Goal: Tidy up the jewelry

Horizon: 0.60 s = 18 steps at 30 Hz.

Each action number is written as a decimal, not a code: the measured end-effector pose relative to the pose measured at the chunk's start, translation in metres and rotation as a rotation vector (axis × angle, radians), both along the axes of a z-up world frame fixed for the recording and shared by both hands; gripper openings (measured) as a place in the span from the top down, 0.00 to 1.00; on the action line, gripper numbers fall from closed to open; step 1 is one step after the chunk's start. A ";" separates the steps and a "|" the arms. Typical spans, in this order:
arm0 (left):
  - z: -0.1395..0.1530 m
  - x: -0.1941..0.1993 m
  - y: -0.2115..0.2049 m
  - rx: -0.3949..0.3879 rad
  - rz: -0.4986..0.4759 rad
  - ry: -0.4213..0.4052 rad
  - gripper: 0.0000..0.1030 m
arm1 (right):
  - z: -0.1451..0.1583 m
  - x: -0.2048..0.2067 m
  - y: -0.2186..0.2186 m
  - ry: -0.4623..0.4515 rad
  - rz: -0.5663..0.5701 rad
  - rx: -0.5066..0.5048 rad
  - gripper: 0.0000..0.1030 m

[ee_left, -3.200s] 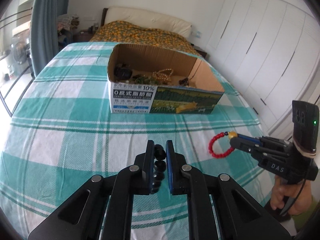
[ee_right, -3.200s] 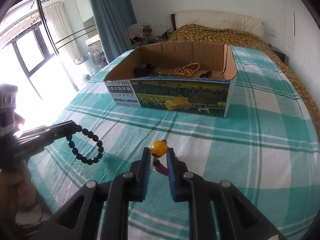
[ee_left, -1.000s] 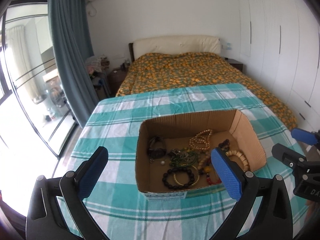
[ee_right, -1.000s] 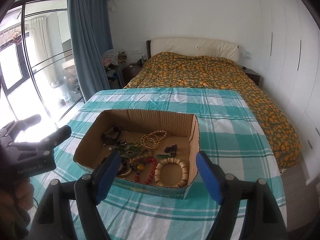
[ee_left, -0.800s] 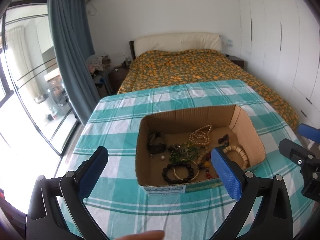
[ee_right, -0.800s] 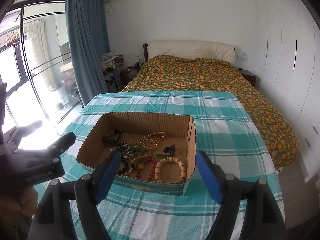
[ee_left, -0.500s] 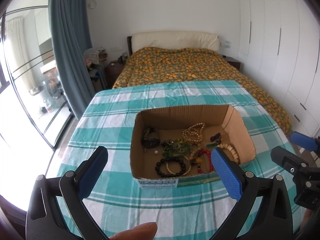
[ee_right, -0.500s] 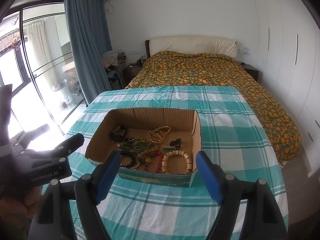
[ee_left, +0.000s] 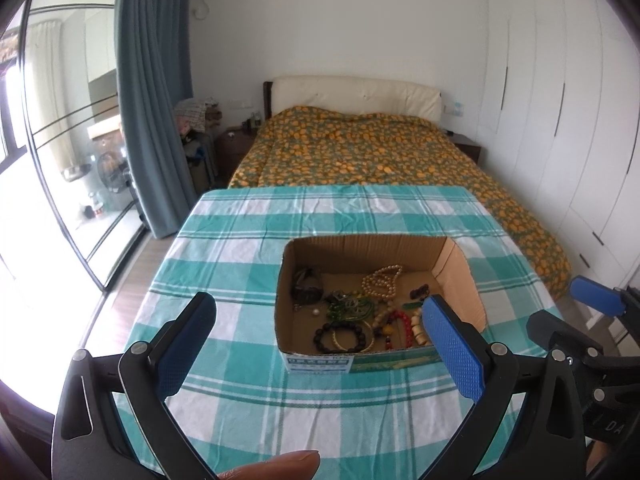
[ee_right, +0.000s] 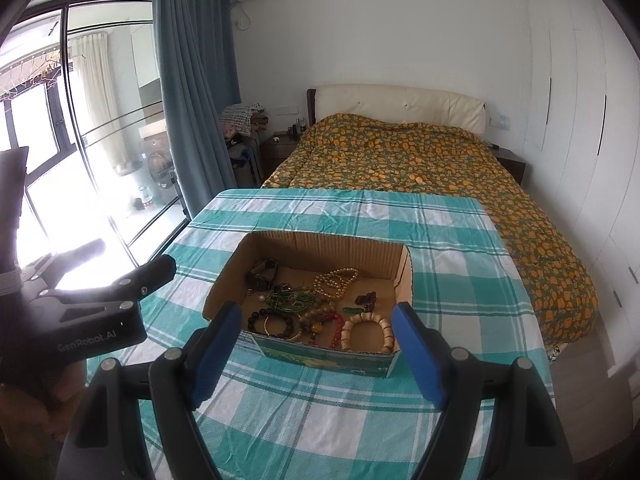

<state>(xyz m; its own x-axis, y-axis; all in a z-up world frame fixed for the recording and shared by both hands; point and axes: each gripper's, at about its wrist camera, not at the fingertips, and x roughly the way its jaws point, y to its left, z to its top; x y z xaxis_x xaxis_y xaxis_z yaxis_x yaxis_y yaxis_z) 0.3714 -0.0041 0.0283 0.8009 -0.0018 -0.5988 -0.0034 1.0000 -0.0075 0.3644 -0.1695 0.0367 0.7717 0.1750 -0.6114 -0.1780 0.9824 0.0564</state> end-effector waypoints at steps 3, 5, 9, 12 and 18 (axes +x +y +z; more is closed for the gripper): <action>0.004 -0.004 0.001 0.014 0.011 0.001 0.00 | 0.006 -0.005 0.005 -0.011 0.008 -0.008 0.23; 0.005 -0.007 0.000 0.023 0.009 -0.005 0.00 | 0.008 -0.008 0.006 -0.015 0.013 -0.009 0.23; 0.006 -0.012 0.001 0.026 0.001 -0.013 0.00 | 0.011 -0.011 0.007 -0.018 0.017 -0.010 0.23; 0.007 -0.014 0.001 0.036 0.011 -0.017 0.00 | 0.012 -0.011 0.008 -0.021 0.015 -0.013 0.23; 0.010 -0.017 0.003 0.030 0.016 -0.019 0.00 | 0.013 -0.015 0.010 -0.020 0.010 -0.019 0.23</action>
